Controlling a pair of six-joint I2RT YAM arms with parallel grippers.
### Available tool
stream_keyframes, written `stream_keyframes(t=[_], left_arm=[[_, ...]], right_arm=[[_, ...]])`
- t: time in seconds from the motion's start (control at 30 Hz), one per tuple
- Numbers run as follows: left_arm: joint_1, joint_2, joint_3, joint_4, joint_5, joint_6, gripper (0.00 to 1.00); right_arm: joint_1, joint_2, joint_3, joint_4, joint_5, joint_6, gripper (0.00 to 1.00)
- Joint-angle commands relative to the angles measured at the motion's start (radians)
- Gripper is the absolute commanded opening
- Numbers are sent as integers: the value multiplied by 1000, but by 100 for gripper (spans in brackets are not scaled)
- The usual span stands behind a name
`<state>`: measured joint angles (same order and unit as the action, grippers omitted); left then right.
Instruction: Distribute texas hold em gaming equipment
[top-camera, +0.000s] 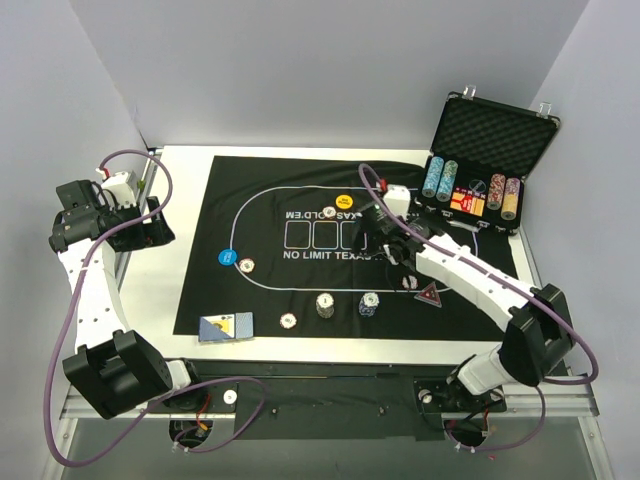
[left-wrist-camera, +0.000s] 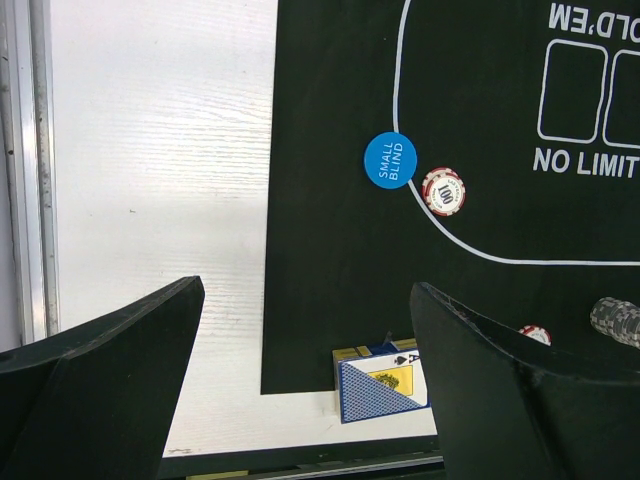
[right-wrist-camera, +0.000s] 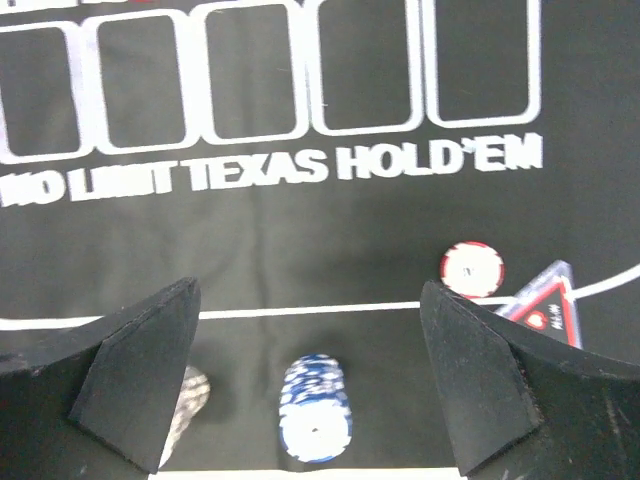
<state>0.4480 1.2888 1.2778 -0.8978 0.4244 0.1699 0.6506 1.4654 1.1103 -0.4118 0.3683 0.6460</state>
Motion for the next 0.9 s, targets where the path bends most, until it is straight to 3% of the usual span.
stream_keyframes(t=[0.0,0.2,0.7,0.87], left_arm=[[11,-16,12,14,17,11,96],[12,0,25,11,17,0,96],[18,-11,34,5,14,6,96],[20,-9,41,-1,14,8,96]], right_arm=[[101,33,100,-88,-61,-55,88],[280,160,190,-142,-85,-88,91],[357,271,166,-97,-180,-103,91],[362,305,160,-84,-195,-108,86]])
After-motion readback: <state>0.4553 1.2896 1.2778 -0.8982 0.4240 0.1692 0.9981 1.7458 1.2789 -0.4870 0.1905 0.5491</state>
